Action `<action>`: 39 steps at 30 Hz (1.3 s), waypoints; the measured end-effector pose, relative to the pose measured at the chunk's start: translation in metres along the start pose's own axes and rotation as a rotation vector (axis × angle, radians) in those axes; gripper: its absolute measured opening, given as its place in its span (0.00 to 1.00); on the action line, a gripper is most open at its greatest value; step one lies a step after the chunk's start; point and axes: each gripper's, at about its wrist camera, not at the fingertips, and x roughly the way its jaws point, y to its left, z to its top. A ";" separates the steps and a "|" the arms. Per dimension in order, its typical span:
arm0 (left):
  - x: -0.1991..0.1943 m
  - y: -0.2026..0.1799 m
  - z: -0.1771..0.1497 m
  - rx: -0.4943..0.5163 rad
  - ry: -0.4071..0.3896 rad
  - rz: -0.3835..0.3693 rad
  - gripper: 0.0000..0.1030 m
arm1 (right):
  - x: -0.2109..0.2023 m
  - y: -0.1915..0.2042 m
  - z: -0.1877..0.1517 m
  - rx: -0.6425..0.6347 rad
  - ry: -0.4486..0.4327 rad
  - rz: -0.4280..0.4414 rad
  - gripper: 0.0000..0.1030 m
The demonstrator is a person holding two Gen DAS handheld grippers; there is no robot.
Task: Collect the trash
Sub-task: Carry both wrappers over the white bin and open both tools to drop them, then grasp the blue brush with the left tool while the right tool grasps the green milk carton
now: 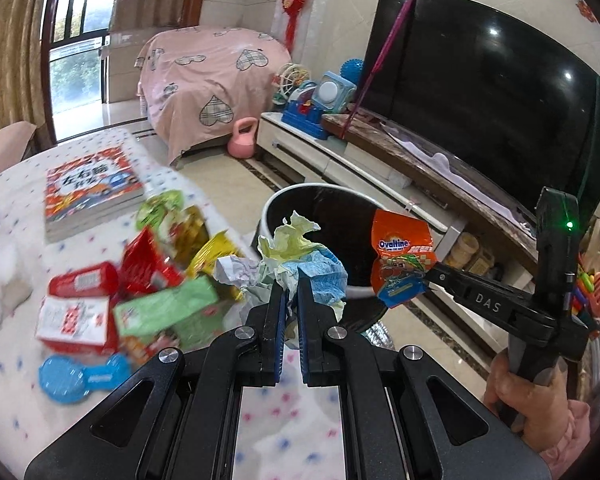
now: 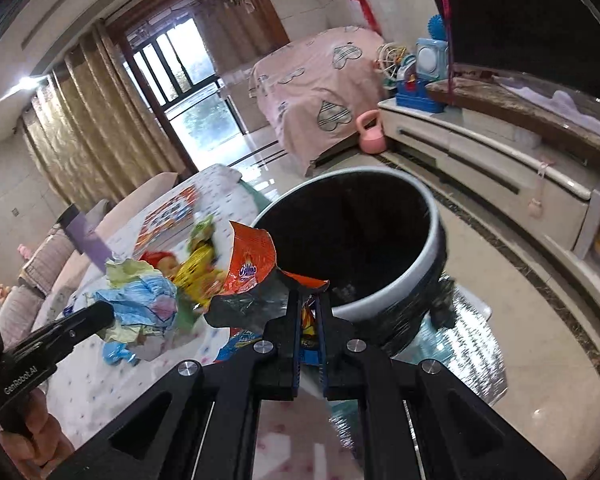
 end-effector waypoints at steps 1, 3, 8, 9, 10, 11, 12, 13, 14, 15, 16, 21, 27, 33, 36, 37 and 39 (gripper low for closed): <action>0.004 -0.002 0.003 0.003 0.002 -0.004 0.05 | 0.000 -0.002 0.002 -0.003 -0.001 -0.008 0.06; 0.012 -0.006 0.011 0.003 0.008 -0.009 0.05 | 0.002 -0.007 0.010 -0.007 -0.003 -0.026 0.06; 0.036 -0.018 0.029 0.014 0.024 -0.023 0.05 | 0.011 -0.020 0.025 -0.016 0.006 -0.058 0.06; 0.041 -0.020 0.032 0.016 0.029 -0.026 0.05 | 0.014 -0.023 0.028 -0.017 0.010 -0.067 0.06; 0.046 -0.022 0.035 0.017 0.033 -0.030 0.05 | 0.017 -0.025 0.030 -0.020 0.015 -0.072 0.06; 0.051 -0.024 0.037 0.020 0.036 -0.030 0.05 | 0.019 -0.027 0.032 -0.021 0.017 -0.074 0.06; 0.056 -0.026 0.039 0.023 0.037 -0.029 0.05 | 0.021 -0.029 0.035 -0.023 0.020 -0.081 0.06; 0.062 -0.029 0.042 0.027 0.040 -0.027 0.05 | 0.024 -0.032 0.038 -0.026 0.024 -0.088 0.06; 0.067 -0.030 0.043 0.027 0.042 -0.026 0.05 | 0.026 -0.034 0.041 -0.027 0.027 -0.092 0.07; 0.073 -0.031 0.045 0.025 0.047 -0.027 0.05 | 0.029 -0.035 0.043 -0.030 0.031 -0.096 0.07; 0.076 -0.031 0.047 0.024 0.051 -0.027 0.05 | 0.031 -0.036 0.045 -0.032 0.034 -0.100 0.08; 0.098 -0.031 0.050 0.019 0.096 -0.034 0.14 | 0.043 -0.041 0.054 -0.049 0.050 -0.120 0.11; 0.095 -0.028 0.043 0.002 0.091 -0.024 0.48 | 0.052 -0.046 0.055 -0.045 0.073 -0.125 0.16; 0.071 -0.016 0.030 -0.021 0.077 -0.019 0.58 | 0.044 -0.051 0.049 0.005 0.060 -0.099 0.51; 0.056 -0.008 0.020 -0.033 0.067 -0.009 0.60 | 0.036 -0.046 0.044 0.024 0.040 -0.078 0.66; 0.051 -0.004 0.016 -0.038 0.066 -0.006 0.60 | 0.034 -0.043 0.042 0.028 0.033 -0.070 0.69; 0.041 0.003 0.009 -0.054 0.067 -0.001 0.60 | 0.028 -0.037 0.037 0.034 0.020 -0.053 0.77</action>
